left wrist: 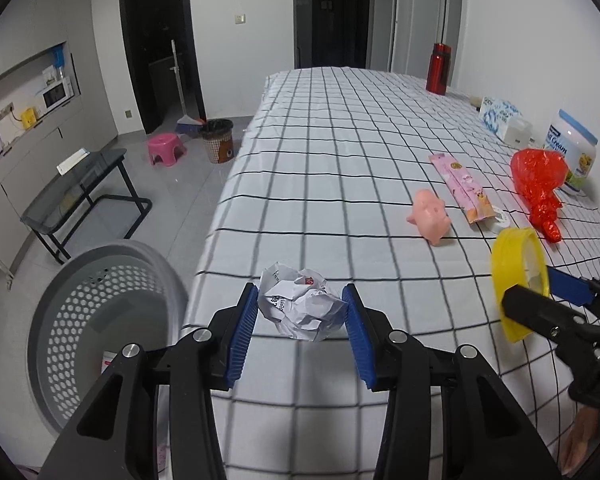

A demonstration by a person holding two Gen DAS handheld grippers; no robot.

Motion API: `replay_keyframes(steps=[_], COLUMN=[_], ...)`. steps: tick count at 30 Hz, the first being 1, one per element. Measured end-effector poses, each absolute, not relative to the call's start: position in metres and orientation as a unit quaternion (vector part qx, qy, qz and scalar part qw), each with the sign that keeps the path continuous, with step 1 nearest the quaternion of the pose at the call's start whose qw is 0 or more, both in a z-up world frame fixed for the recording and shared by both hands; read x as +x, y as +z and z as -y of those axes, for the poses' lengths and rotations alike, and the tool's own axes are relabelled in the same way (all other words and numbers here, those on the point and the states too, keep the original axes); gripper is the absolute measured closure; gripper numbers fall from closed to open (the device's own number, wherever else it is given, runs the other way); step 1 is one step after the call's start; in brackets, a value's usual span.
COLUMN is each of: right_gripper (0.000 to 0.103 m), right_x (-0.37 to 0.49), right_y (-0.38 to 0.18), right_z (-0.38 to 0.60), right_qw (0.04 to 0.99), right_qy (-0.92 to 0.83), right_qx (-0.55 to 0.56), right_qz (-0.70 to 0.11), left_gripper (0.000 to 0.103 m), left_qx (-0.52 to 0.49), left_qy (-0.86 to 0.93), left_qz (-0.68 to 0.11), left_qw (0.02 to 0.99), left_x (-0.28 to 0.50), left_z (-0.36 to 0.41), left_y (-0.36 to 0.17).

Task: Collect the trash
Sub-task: 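Carry the foil and yellow ring over the grey basket and open both tools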

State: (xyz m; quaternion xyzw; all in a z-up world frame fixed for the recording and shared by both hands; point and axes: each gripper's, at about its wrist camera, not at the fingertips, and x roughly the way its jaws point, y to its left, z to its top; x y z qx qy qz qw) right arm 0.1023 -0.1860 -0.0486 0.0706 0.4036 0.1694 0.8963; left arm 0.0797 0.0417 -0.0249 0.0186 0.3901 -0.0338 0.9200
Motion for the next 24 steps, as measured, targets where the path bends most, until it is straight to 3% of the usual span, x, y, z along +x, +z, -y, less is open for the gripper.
replay_keyframes(steps=[24], right_gripper=[0.034], right_x=[0.107], right_y=[-0.046], right_z=[-0.033], right_qw=[0.853], right_qy=[0.305], right_qx=[-0.01], right_qz=[-0.422], left_gripper=[0.06], left_qx=[-0.026], left_qy=[0.084], left_qz=[-0.386], left_qw=[0.918], left_x=[0.041], left_z=[-0.231], left_y=[-0.034])
